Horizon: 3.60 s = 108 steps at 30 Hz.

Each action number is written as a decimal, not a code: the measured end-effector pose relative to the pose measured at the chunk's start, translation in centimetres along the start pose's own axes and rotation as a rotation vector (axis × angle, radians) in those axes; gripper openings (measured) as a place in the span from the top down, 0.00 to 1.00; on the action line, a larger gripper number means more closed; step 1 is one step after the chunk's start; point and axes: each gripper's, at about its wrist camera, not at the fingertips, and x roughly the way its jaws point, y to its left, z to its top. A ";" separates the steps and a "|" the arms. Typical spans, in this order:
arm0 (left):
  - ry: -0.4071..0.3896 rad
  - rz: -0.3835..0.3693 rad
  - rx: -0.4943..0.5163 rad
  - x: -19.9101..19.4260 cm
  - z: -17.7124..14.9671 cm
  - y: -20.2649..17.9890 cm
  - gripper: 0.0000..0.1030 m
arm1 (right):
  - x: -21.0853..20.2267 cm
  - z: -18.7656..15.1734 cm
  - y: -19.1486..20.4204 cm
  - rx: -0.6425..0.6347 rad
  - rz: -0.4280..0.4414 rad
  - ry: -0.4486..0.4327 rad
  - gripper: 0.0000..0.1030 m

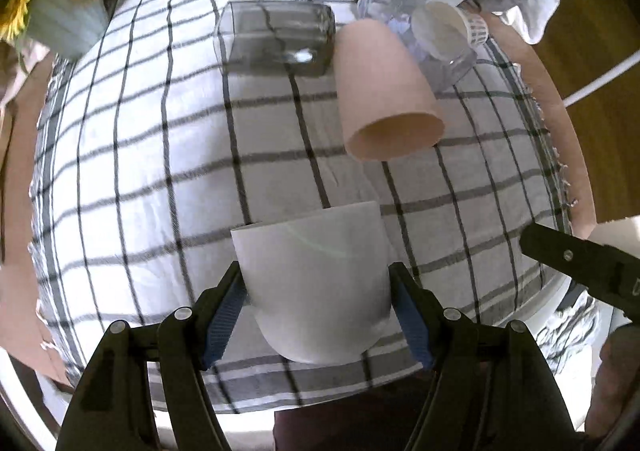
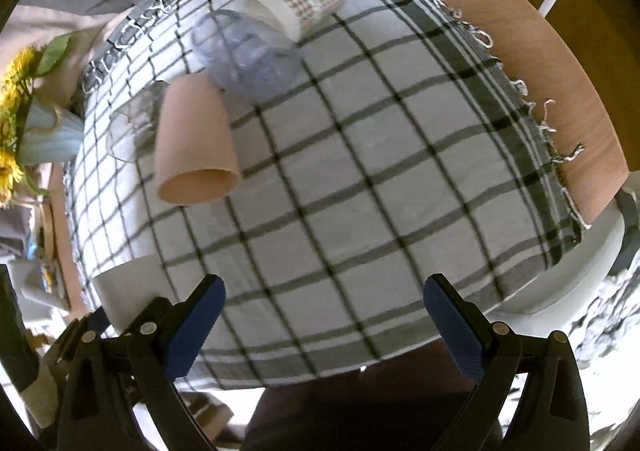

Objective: Flip cup upside down
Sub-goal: 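Lift the white cup with the left gripper, set it down, open, then move the right gripper to the white cup and close on it, then lift and rotate the white cup rim-down with the right gripper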

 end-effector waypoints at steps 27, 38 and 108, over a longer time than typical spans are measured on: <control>0.038 -0.010 -0.096 3.4 -0.2 1.1 0.17 | 1.3 -0.3 -0.2 -0.086 -0.041 0.050 0.03; -0.075 0.029 -0.132 -2.2 -1.9 1.0 0.08 | -2.2 -0.2 0.4 -0.123 -0.039 -0.045 0.03; -0.141 0.231 -0.327 -2.4 -8.4 16.5 0.01 | 4.0 -5.3 17.2 -0.524 -0.053 0.015 0.38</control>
